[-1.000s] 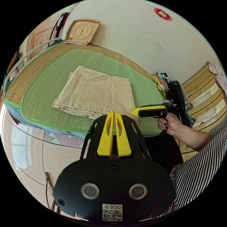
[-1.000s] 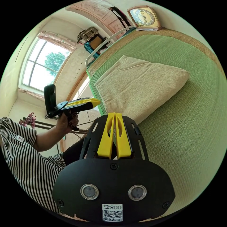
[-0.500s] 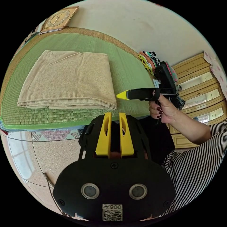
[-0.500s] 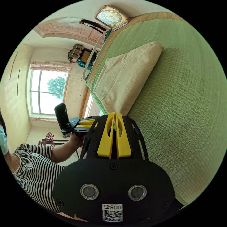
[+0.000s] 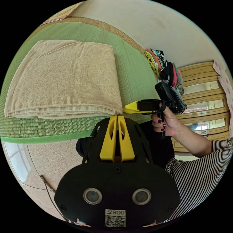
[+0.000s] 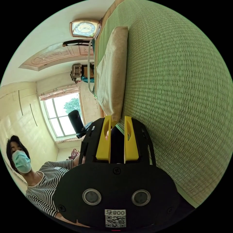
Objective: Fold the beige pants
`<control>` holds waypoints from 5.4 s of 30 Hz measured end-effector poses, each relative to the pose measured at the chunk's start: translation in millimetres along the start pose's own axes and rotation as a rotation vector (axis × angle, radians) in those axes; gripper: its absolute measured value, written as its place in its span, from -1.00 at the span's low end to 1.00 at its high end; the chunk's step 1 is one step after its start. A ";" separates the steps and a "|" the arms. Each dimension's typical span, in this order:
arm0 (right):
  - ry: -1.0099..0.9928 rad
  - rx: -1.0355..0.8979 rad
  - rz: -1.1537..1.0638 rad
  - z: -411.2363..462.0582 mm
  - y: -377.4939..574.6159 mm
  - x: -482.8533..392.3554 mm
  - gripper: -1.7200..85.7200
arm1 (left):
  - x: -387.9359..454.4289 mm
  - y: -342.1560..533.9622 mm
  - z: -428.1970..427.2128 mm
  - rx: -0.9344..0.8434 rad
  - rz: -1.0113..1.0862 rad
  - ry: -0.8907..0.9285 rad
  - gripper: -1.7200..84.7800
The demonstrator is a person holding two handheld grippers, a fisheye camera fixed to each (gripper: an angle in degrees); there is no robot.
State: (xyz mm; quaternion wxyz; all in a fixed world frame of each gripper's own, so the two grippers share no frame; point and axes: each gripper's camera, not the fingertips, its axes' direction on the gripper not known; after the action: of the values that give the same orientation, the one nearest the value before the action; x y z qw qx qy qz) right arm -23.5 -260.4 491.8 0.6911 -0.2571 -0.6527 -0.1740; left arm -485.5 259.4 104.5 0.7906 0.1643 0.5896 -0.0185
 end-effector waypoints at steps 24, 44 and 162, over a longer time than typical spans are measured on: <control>-0.086 -0.001 0.009 3.7 -13.4 -33.3 -0.75 | -34.4 -10.6 -56.0 -0.045 -0.031 0.092 -0.96; -0.132 0.018 0.036 25.9 24.8 -54.4 -0.87 | -108.9 3.3 -180.1 0.081 -0.062 0.192 -0.93; 0.933 1.052 0.377 -226.2 763.9 -87.0 -0.96 | -102.3 -207.8 1342.5 -0.129 0.917 -0.342 -0.96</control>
State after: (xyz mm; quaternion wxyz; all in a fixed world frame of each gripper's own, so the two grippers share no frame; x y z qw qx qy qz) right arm 592.9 216.2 304.0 0.9479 0.1018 -0.2320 0.1933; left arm 680.5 -331.9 487.5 0.8113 0.3523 0.3184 0.3410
